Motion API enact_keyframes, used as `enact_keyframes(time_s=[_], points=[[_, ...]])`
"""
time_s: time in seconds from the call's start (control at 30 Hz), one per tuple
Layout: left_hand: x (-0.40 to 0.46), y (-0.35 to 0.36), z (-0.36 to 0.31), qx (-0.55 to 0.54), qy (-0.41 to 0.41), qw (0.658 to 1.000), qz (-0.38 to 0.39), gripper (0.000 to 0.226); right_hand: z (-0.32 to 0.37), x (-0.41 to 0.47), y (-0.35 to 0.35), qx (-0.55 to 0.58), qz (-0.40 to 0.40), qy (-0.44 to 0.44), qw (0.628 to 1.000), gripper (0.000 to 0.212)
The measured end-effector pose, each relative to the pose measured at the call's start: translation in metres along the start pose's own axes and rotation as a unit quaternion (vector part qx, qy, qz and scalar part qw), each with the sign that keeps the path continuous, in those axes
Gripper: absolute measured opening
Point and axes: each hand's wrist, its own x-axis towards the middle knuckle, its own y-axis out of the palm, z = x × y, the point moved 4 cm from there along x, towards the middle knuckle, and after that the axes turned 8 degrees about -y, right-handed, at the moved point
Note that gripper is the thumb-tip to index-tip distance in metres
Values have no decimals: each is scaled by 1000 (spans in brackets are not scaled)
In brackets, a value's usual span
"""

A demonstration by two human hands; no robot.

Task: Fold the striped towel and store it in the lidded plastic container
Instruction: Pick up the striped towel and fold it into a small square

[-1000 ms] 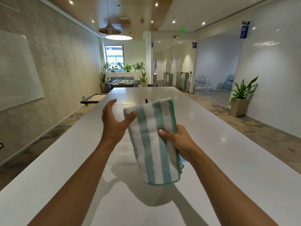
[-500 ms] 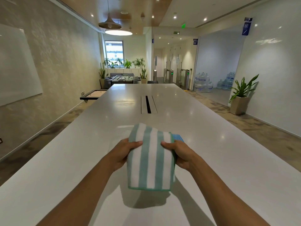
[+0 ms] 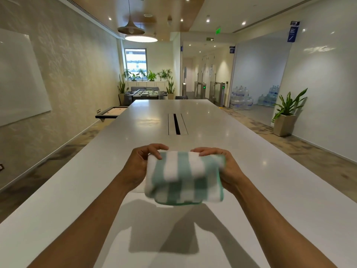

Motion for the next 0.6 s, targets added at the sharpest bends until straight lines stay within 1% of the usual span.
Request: enact_keyframes(time_s=[0.03,0.07,0.13,0.23,0.3,0.37,0.47,0.6], points=[[1,0,-2,4,12,1000,-1,49,1,1,-1,5,-12,4,1000,43],[0,0,-3,2,22,1000,0,53,0,2,-3,1,-19,8,1000,45],[-1,-2,-2,-5,34,999,-8,53,-3,0,-6,-46,-11,5,999,47],[-1,-3,-3,-5,37,999,-21,42,-12,-6,-6,-129,41,8,991,36],[-2,-3,-3,21,35,999,-27,31,-12,-7,-7,-154,50,-1,987,29],[-3,-2,1,58,14,998,-23,29,-9,-7,-7,-154,41,-23,987,28],[-6,0,8,120,-16,993,7,31,-4,-7,-6,-148,39,-45,987,32],[-11,-3,6,111,-11,993,34,38,1,-6,-5,-126,37,-49,990,41]])
